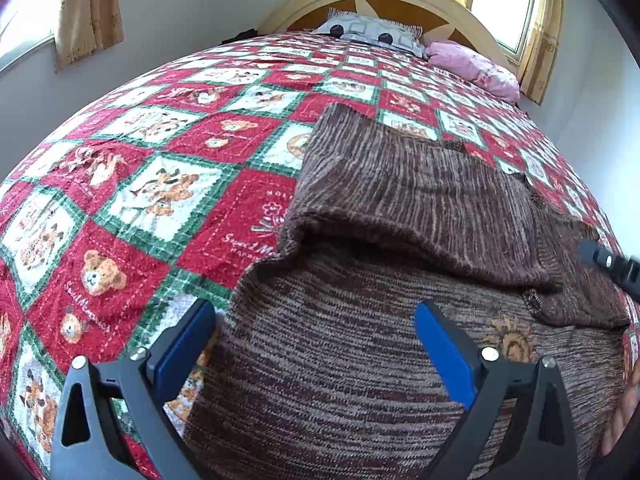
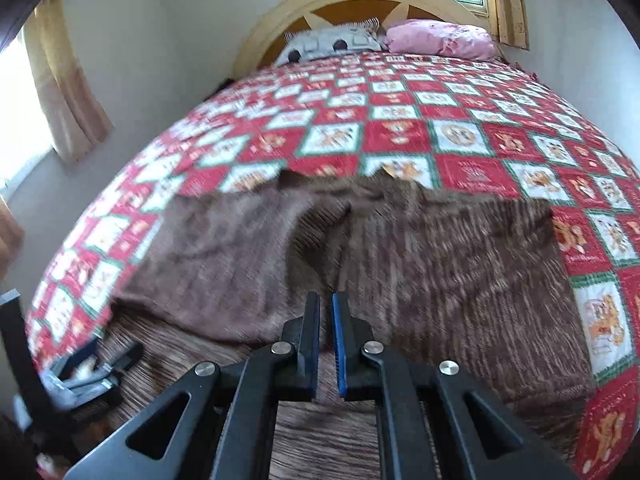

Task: Fold small clothes

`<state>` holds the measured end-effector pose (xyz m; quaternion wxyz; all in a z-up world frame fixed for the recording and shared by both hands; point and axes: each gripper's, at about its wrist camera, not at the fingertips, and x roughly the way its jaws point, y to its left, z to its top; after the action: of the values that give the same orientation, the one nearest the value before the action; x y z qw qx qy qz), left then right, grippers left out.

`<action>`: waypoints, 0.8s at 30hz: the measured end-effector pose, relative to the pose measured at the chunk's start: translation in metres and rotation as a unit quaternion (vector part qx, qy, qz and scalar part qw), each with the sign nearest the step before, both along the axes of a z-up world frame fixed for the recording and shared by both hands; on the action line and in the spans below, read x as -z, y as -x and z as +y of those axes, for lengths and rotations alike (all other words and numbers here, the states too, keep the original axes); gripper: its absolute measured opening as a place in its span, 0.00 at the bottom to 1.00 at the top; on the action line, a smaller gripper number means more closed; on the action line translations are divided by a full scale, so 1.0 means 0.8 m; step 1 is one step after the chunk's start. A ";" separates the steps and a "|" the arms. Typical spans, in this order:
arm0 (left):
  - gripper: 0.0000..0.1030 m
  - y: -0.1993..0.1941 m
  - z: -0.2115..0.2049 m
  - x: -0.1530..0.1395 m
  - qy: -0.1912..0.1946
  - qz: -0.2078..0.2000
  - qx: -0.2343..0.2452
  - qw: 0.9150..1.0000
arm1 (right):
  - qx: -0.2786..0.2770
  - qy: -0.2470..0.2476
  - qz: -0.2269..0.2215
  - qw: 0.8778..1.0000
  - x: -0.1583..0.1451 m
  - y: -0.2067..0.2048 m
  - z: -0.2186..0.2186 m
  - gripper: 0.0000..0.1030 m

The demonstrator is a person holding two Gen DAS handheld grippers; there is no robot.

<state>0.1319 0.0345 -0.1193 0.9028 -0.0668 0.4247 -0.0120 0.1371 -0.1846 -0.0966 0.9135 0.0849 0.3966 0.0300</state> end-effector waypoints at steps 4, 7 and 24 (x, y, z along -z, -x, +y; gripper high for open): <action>0.99 0.000 0.000 0.000 0.001 0.000 0.000 1.000 | -0.004 0.012 -0.009 1.000 -0.002 -0.014 0.004 0.59; 0.99 0.000 0.000 0.001 0.002 0.000 0.000 1.000 | 0.008 0.008 -0.022 1.000 0.000 -0.013 -0.009 0.67; 1.00 0.000 -0.002 0.001 0.006 -0.001 0.001 1.000 | -0.017 0.012 0.046 0.999 0.044 -0.117 -0.004 0.40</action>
<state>0.1323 0.0326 -0.1204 0.9027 -0.0713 0.4241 -0.0155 0.2306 -0.1875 -0.1316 0.8946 0.0682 0.4402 0.0366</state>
